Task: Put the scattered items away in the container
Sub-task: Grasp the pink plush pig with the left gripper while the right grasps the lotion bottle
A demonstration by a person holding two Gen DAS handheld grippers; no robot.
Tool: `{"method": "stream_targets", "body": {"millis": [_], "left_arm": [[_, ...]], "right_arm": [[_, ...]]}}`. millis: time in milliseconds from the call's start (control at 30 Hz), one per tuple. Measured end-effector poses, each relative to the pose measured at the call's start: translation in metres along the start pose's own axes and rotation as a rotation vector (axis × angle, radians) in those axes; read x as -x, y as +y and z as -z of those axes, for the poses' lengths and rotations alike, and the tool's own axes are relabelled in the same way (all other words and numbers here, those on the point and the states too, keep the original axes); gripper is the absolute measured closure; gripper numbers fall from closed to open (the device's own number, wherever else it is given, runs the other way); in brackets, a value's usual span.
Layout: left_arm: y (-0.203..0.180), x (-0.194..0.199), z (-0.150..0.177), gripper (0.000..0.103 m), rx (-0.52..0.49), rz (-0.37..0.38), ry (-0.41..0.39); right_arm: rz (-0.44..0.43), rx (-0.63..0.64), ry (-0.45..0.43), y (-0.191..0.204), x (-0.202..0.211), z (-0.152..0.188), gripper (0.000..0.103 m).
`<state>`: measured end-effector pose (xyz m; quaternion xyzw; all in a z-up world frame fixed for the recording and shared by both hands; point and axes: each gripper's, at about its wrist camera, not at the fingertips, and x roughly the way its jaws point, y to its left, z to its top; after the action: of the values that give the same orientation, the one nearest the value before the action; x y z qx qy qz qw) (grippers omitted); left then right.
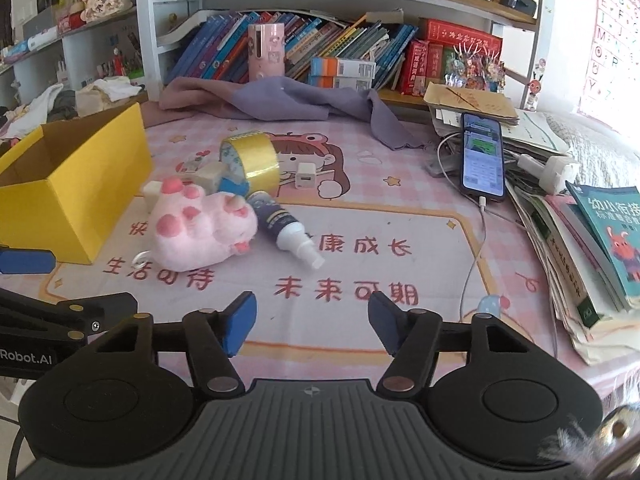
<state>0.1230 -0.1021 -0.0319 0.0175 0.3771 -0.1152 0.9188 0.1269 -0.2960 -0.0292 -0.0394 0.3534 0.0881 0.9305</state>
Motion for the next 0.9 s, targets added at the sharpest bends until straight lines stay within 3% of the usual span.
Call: {"method": "stream_targets", "body": {"millis": [333, 567, 900], "left_arm": [[-0.015, -0.032, -0.025, 0.0, 0.033, -0.063, 0.036], [-0.022, -0.053, -0.036, 0.0, 0.06, -0.131, 0.06], [-0.018, -0.084, -0.05, 0.0, 0.094, -0.216, 0.101]], "right_arm": [[-0.066, 0.04, 0.04, -0.026, -0.041, -0.028, 0.046], [-0.166, 0.09, 0.072, -0.035, -0.072, -0.047, 0.056], [-0.295, 0.18, 0.125, -0.031, -0.116, -0.07, 0.056]]}}
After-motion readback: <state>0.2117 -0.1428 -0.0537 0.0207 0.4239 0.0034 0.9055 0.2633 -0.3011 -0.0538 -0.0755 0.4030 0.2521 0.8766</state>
